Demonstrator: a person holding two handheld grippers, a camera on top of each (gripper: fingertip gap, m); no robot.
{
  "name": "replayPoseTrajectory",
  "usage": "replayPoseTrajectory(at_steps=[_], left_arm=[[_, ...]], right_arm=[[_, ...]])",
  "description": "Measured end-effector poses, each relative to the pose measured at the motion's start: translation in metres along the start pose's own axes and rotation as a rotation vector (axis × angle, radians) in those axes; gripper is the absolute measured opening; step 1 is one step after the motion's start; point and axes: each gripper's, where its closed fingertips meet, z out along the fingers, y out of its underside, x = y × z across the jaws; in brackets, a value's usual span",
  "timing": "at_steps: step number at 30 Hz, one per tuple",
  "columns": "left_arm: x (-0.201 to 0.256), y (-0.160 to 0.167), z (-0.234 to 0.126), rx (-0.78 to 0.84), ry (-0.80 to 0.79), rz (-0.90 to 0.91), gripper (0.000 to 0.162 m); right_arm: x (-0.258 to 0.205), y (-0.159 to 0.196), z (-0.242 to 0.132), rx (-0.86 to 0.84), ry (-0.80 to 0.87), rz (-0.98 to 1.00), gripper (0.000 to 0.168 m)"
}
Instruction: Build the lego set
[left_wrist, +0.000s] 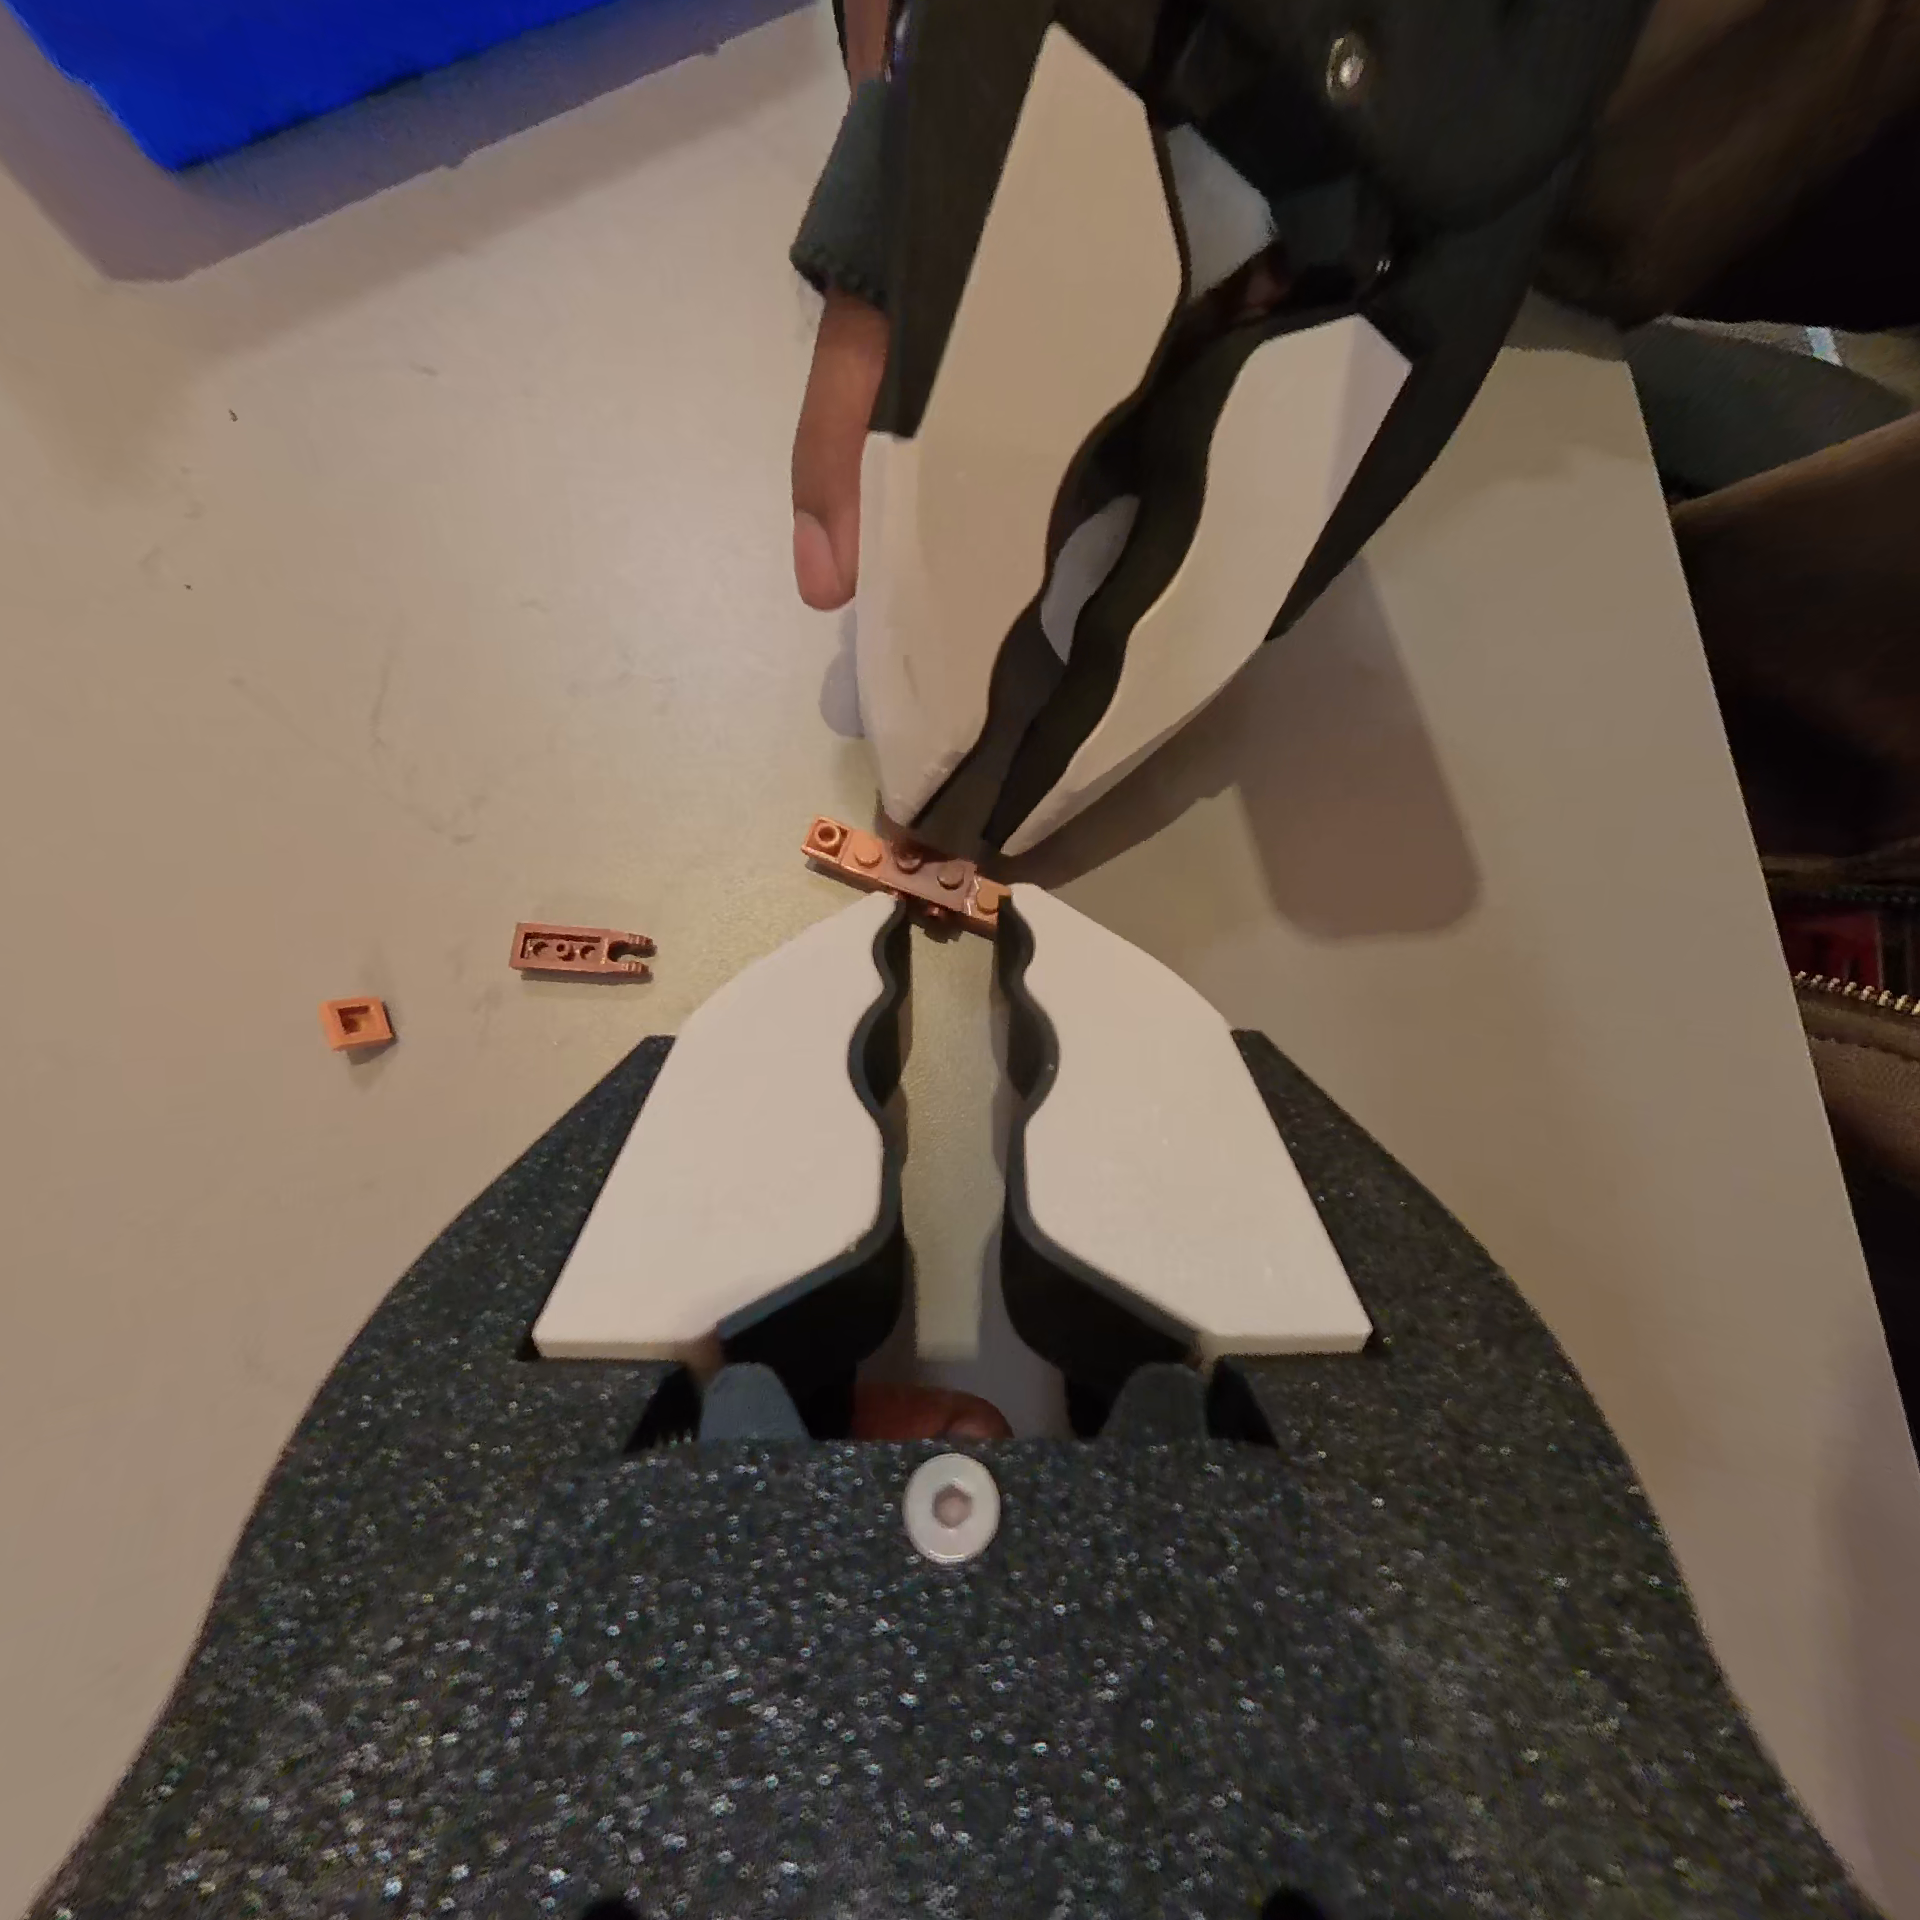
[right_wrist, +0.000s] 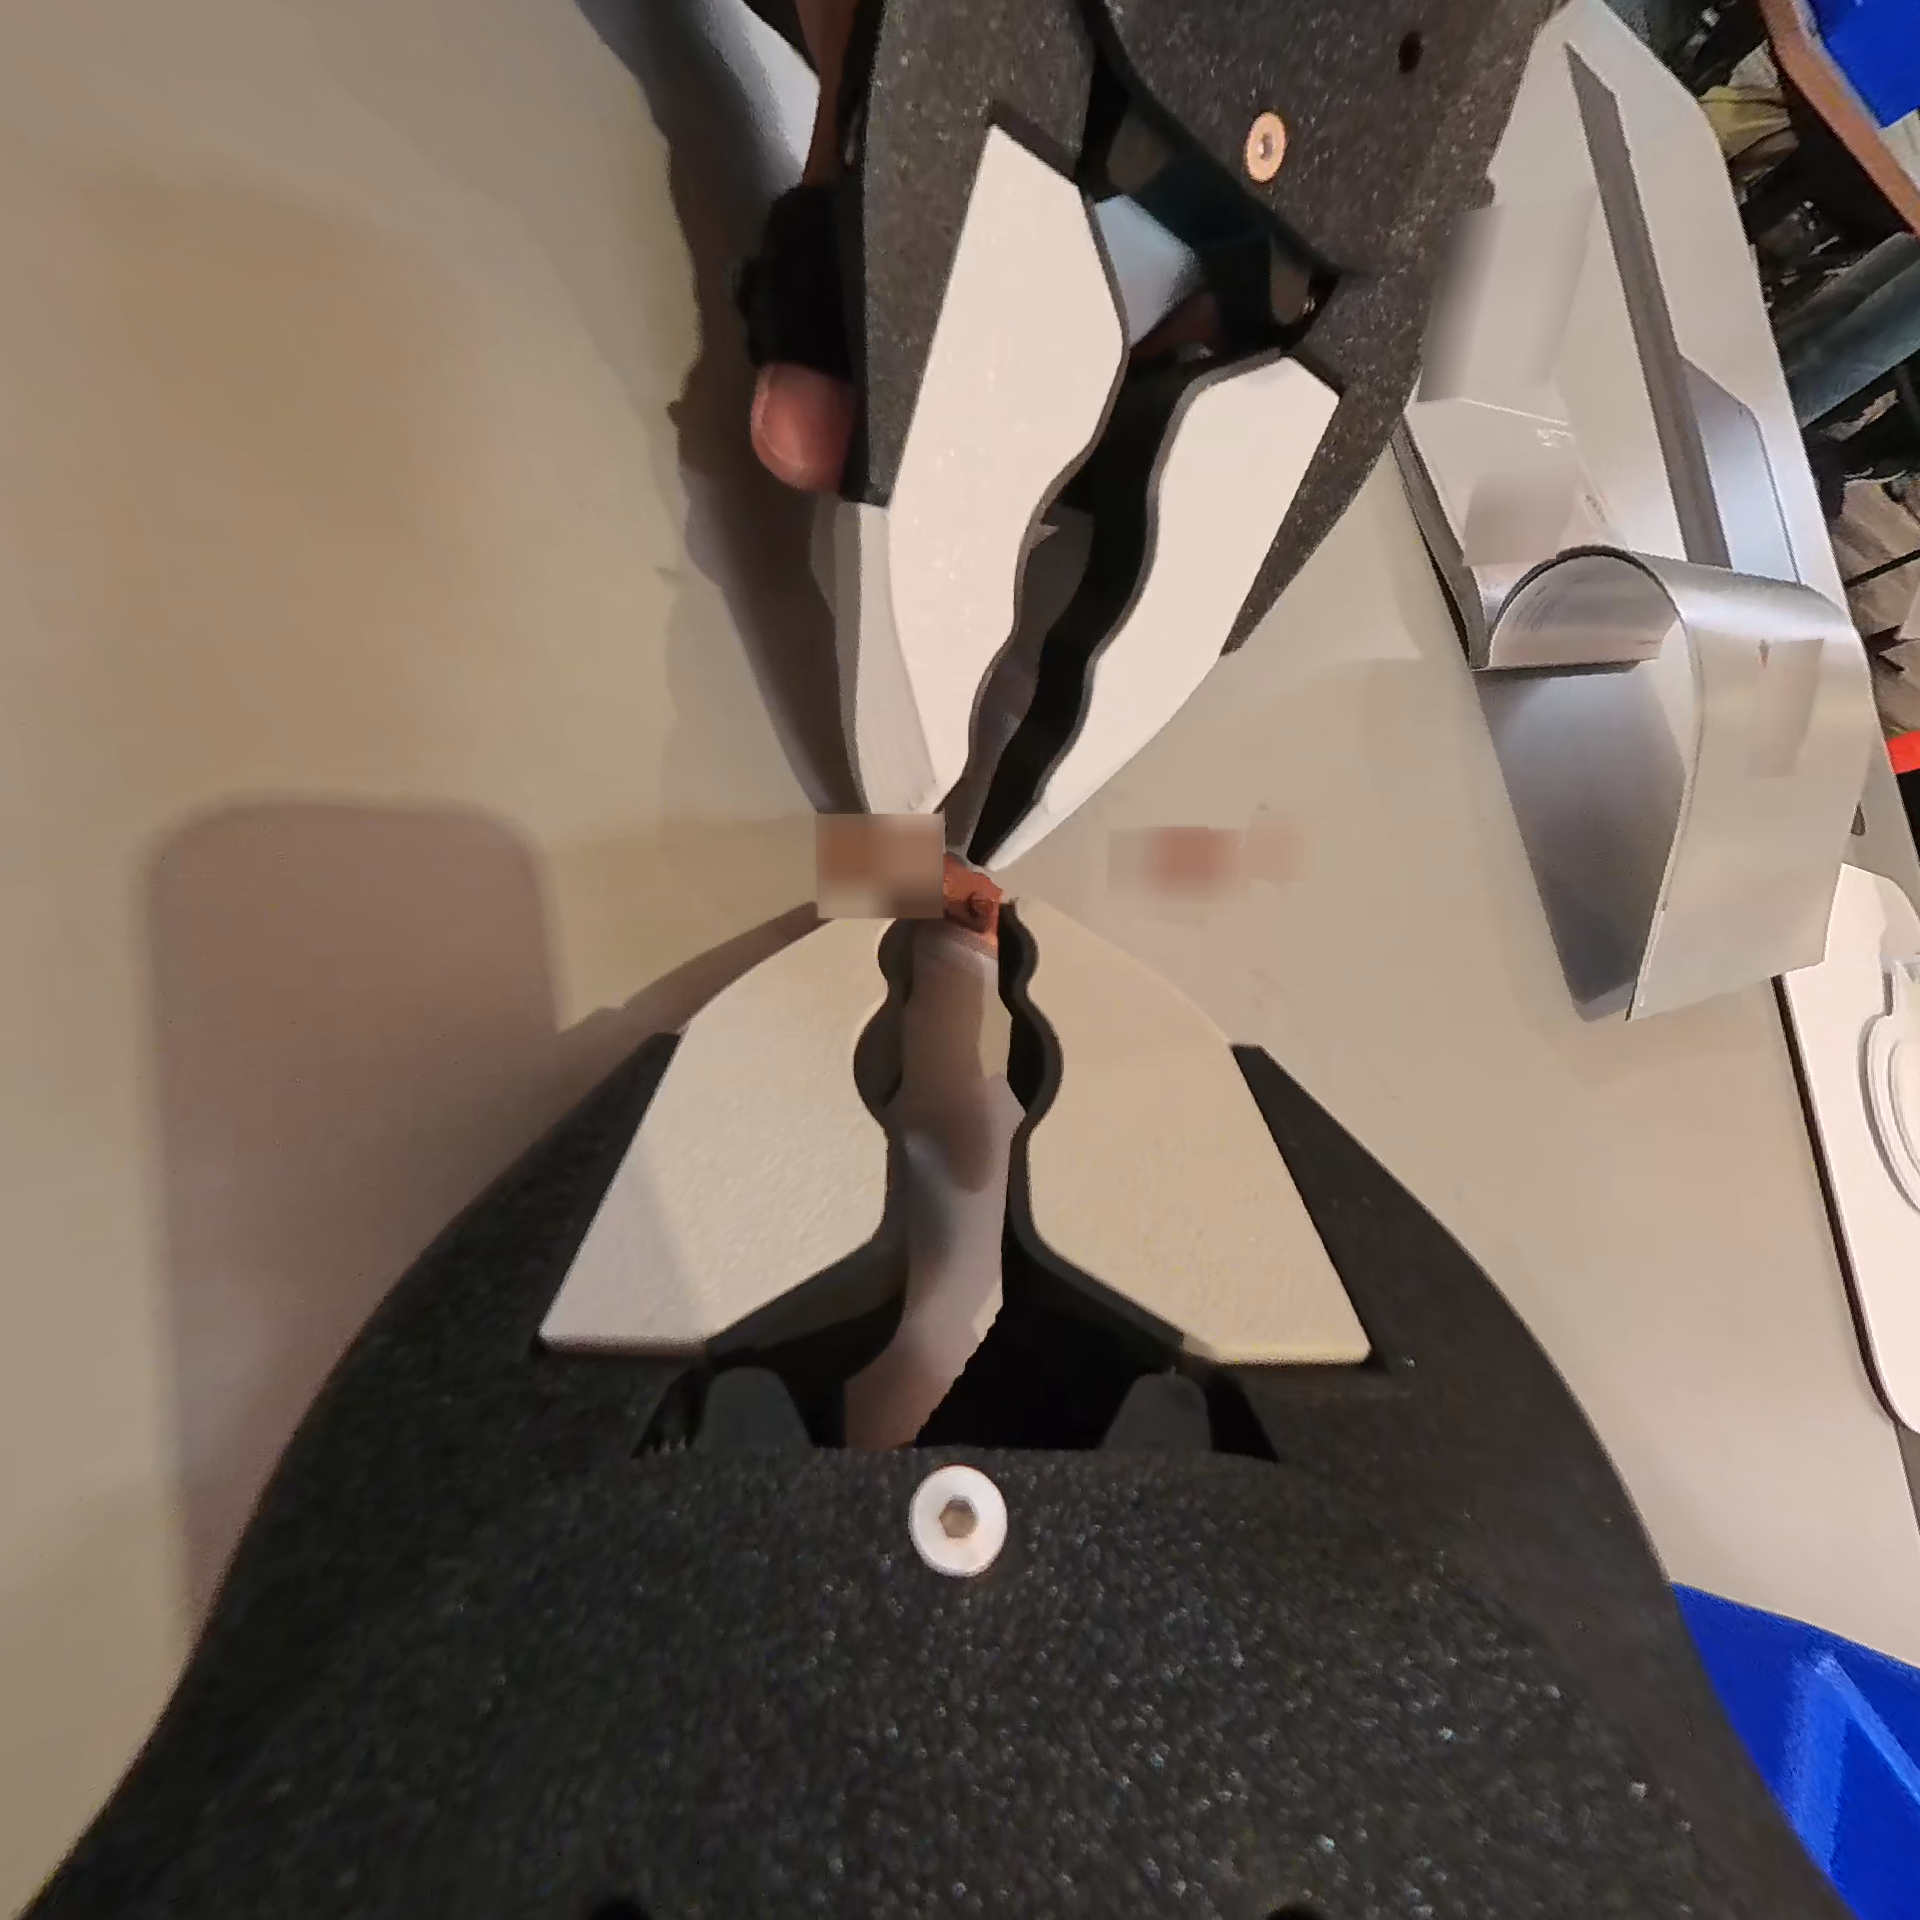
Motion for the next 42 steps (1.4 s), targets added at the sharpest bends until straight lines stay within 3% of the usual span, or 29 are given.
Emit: replayPoseTrajectory(at_steps=[8,19,29,39,42], left_arm=[[0.001,0.002,-0.003,0.001,-0.008,0.016,0.016],[0.001,0.008,-0.007,-0.013,-0.024,-0.005,0.017],[0.007,0.008,-0.004,-0.025,-0.026,-0.006,0.018],[0.011,0.008,-0.003,-0.013,-0.122,-0.226,0.025],[0.012,0.009,-0.003,-0.007,-0.216,-0.244,0.026]], right_arm=[[0.004,0.0,-0.006,0.023,-0.032,-0.001,0.026],[0.008,0.007,0.009,0.006,-0.247,0.077,0.052],[0.01,0.01,0.009,0.008,-0.23,0.075,0.049],[0.003,0.011,0.008,0.013,-0.296,0.117,0.033],[0.003,0.012,0.005,0.013,-0.265,0.123,0.031]])
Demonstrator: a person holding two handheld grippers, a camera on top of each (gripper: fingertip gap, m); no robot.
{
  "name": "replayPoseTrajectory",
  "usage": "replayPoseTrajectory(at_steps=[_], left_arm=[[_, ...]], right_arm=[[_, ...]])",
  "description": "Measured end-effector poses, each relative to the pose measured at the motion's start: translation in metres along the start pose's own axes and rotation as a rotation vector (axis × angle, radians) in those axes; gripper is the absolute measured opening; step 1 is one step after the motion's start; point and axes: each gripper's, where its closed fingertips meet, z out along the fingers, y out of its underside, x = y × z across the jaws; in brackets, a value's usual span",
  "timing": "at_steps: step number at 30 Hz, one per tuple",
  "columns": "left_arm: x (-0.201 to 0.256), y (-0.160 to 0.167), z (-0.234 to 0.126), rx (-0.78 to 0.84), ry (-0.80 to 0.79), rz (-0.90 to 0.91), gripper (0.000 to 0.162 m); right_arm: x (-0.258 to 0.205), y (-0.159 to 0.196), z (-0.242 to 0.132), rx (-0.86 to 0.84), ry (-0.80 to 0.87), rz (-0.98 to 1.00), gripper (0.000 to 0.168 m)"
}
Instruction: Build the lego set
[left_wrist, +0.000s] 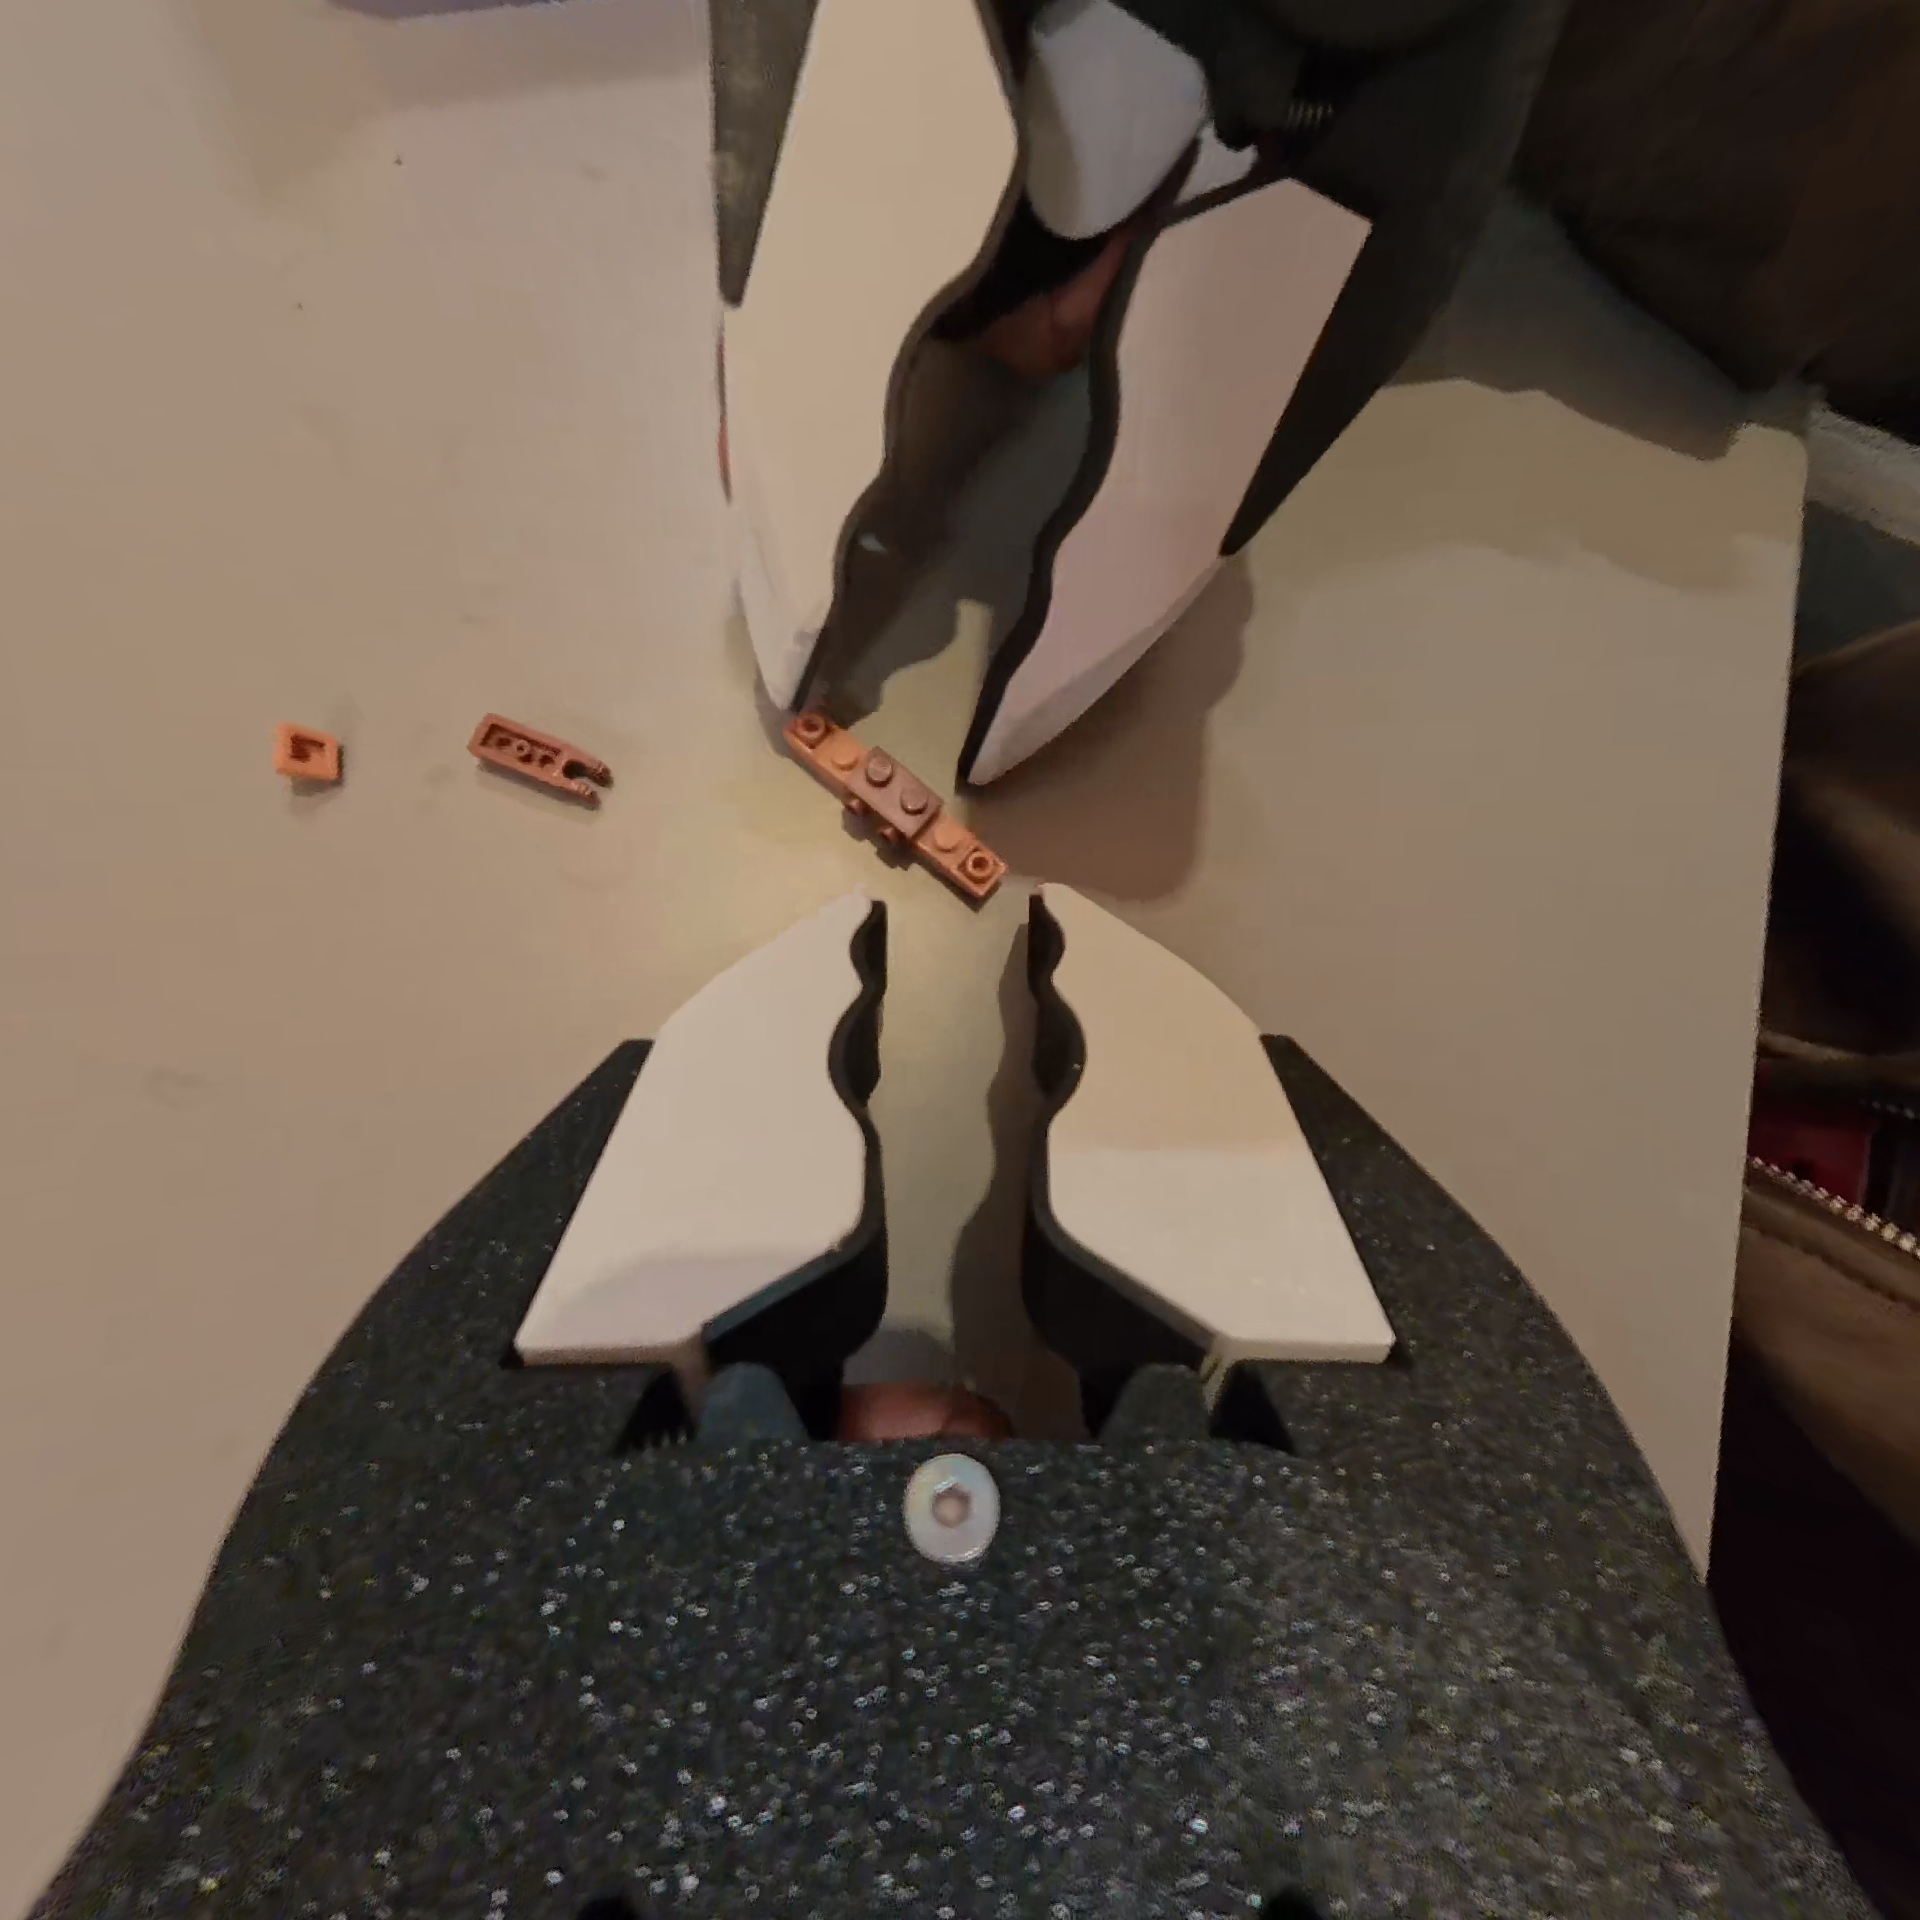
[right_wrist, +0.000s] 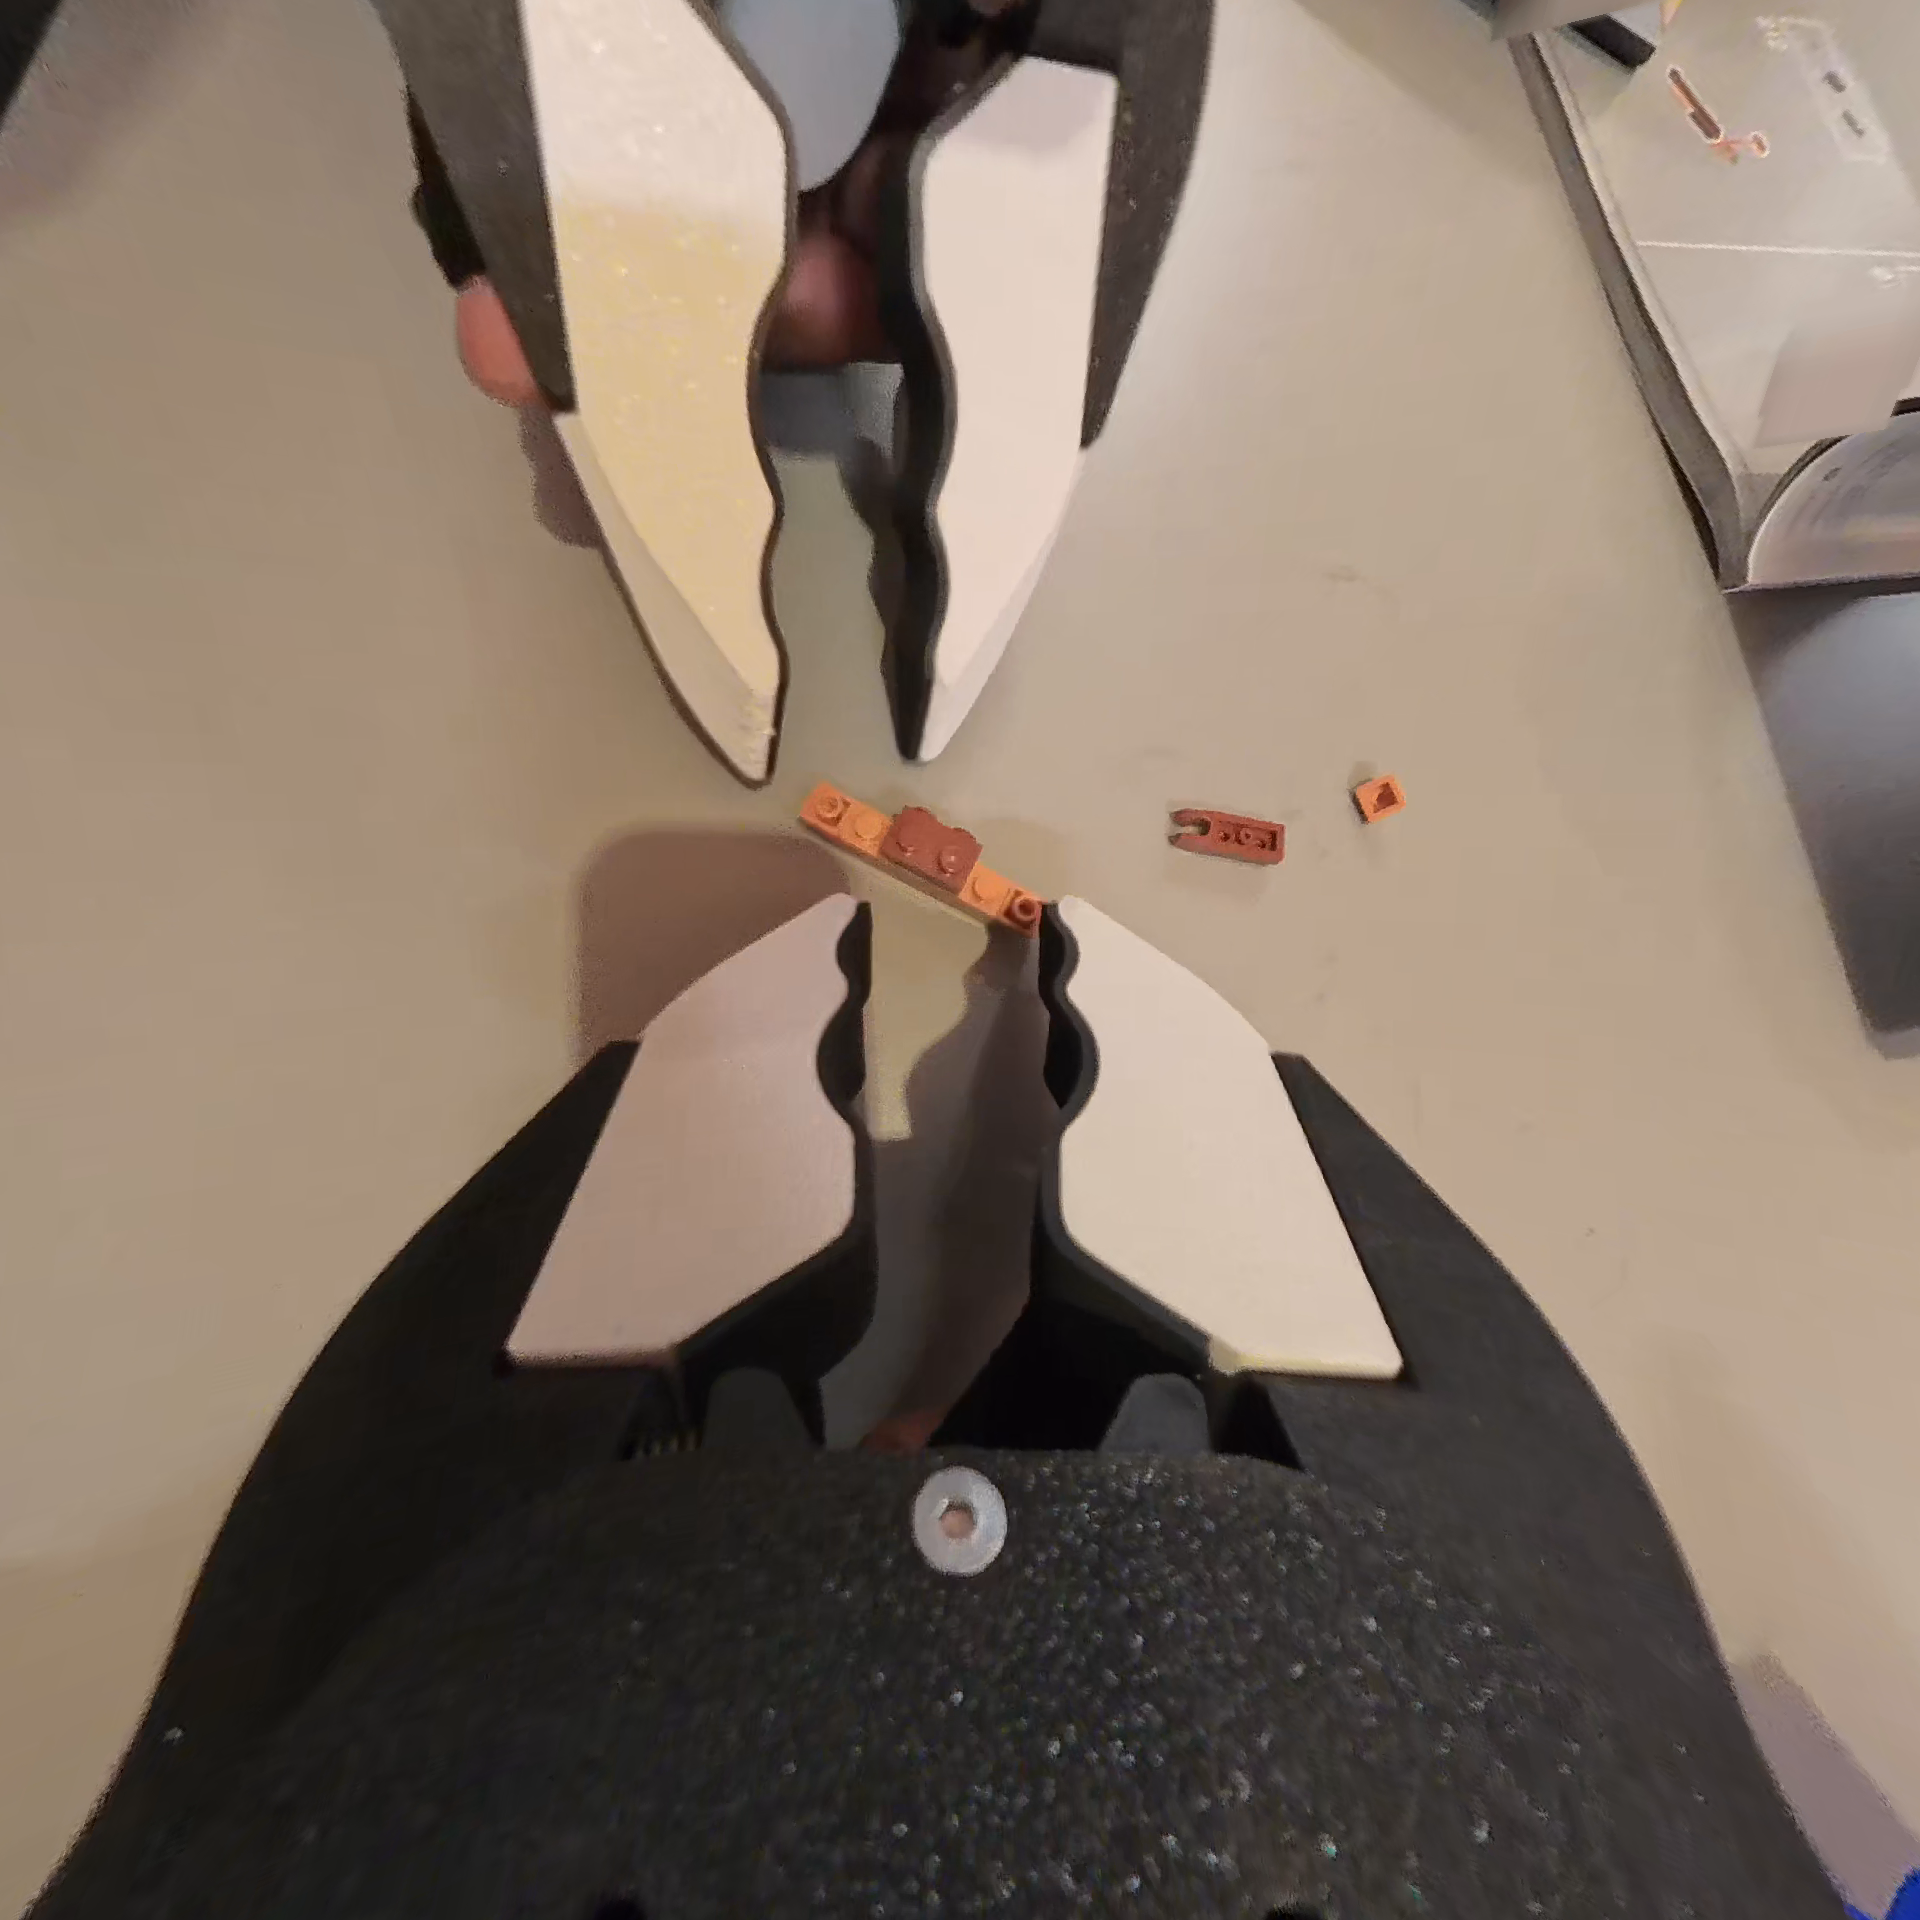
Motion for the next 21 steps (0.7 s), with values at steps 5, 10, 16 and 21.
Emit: replayPoseTrajectory(at_steps=[5,10,16,21], left_arm=[[-0.002,0.0,0.004,-0.007,-0.151,-0.022,0.027],[-0.006,-0.004,0.006,0.006,-0.269,-0.062,0.026],[-0.008,-0.009,0.006,0.021,-0.355,-0.101,0.022],[-0.006,-0.007,0.008,-0.002,-0.385,-0.089,0.01]], right_arm=[[-0.001,0.003,-0.004,-0.007,0.051,0.013,0.03],[0.002,0.007,-0.01,-0.03,0.132,0.026,0.031],[0.002,0.009,-0.015,-0.017,0.189,0.043,0.03],[0.002,0.009,-0.017,-0.006,0.204,0.039,0.03]])
